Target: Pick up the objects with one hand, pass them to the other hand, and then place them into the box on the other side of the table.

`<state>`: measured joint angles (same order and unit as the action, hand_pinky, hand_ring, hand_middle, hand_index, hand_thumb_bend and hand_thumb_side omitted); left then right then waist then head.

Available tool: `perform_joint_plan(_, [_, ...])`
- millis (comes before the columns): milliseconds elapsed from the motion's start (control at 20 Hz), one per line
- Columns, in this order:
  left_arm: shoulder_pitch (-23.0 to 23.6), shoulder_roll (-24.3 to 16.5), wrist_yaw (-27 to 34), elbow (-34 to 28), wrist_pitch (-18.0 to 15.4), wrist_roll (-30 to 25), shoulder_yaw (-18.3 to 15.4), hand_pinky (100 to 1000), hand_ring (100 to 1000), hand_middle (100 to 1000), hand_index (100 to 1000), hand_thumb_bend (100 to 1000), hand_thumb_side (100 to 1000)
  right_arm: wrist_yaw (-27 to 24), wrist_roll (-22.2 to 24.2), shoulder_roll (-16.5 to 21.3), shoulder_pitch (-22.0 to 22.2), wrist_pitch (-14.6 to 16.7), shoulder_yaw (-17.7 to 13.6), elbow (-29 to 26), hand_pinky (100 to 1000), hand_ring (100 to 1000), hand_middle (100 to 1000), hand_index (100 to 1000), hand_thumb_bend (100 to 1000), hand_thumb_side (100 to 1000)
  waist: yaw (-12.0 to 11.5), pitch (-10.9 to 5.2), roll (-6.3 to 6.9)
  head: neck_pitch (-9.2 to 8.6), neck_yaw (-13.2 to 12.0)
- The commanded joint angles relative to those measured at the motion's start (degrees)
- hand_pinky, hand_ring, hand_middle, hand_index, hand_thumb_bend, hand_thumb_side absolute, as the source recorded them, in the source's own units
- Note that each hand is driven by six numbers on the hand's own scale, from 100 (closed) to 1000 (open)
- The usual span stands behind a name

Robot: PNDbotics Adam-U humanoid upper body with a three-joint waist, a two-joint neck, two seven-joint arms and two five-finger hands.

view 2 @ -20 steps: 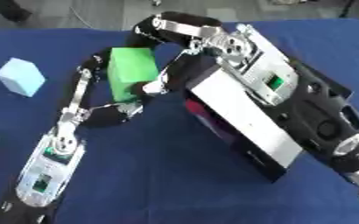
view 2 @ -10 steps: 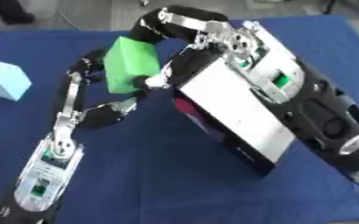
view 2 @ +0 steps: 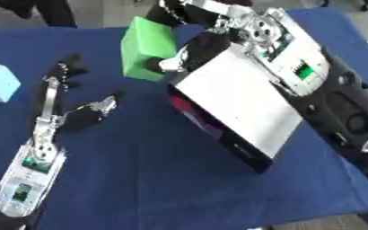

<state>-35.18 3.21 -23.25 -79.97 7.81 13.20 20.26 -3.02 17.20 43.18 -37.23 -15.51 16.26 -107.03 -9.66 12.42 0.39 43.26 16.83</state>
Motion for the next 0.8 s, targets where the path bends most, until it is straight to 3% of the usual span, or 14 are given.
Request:
perform_joint_plan(50, [-0.3,-1.1,0.5,-1.3,0.2,0.4,-0.6,769,810,661,888,673,267,-0.6,-1.0,2.4,-0.1,-0.3,-1.7,-0.6,836,739,456,610,248,164,0.3,-2.26,0.45,0.6,0.8])
perform_joint_plan(800, [1.4,-4.2,0.8,-1.7,1.2,1.0,-1.7,774,816,670,887,667,266,2.0,-4.2,5.0,3.2,-1.1,-5.2,3.0,830,738,460,612,260,151,2.5,-3.45,1.08,0.79,2.1])
